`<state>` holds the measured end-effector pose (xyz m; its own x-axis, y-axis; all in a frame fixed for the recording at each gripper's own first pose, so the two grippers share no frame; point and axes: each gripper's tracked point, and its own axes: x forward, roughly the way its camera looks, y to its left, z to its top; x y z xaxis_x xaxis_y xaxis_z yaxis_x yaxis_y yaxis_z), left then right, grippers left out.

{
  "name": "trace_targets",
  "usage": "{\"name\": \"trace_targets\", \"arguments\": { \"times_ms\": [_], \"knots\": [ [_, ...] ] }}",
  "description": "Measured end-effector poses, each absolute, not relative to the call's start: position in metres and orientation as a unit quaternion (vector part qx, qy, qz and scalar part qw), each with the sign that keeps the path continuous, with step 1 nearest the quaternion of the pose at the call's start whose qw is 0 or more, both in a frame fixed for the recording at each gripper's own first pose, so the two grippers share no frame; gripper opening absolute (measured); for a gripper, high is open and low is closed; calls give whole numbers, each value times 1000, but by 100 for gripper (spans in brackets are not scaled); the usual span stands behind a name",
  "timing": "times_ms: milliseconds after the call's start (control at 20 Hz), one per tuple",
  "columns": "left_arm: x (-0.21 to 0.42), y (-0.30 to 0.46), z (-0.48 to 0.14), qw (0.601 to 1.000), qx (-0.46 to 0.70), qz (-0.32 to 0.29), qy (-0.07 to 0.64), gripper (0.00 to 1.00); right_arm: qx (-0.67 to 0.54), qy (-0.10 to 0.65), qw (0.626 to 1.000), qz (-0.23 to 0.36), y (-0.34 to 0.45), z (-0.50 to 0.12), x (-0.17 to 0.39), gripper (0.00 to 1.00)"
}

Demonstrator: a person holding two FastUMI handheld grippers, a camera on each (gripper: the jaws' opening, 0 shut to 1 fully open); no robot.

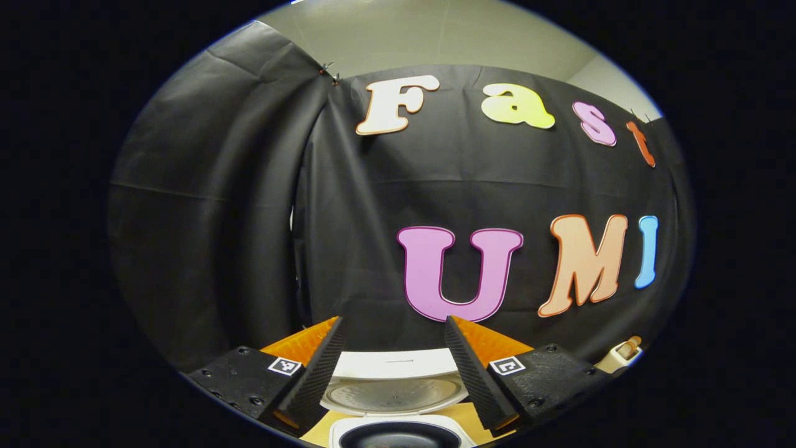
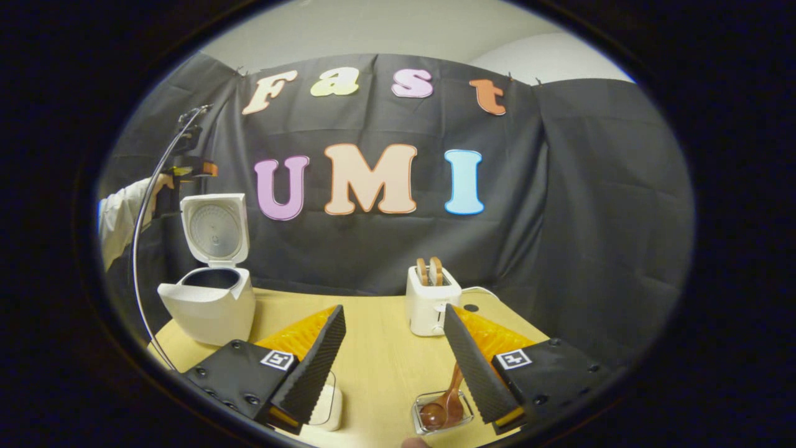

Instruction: Close the left gripper, press the button to open the rice cooker; take a wooden spoon from the chopstick holder with the right hand, scoop a spoonful of rice and pour it into the rice cooker, then put the wooden spoon back into the chopstick holder.

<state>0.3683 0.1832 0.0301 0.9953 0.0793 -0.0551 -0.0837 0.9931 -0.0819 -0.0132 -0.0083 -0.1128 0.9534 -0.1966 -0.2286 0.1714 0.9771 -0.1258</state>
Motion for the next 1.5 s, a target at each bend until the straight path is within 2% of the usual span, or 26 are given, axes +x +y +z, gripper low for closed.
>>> {"name": "trace_targets", "arguments": {
  "times_ms": [200,250,350,500,600,1050,1500],
  "knots": [
    [397,183,1,996,-36,40,65,93,-58,123,985,-105,-11,-114,-17,99],
    [400,183,-9,996,-36,43,74,91,-61,123,985,-107,-12,-114,-17,99],
    [400,182,-19,994,-45,48,87,94,-64,123,984,-110,-15,-112,-17,99],
    [399,180,-20,994,-46,48,92,92,-62,122,984,-110,-19,-110,-16,98],
    [392,180,-22,993,-38,46,100,95,-61,119,985,-107,-20,-108,-15,98],
    [354,170,-23,992,-47,39,110,95,-53,112,990,-69,-17,-104,-7,98],
    [282,151,-49,989,-65,43,128,95,-58,105,992,-32,-20,-96,-3,100]
  ]
}}
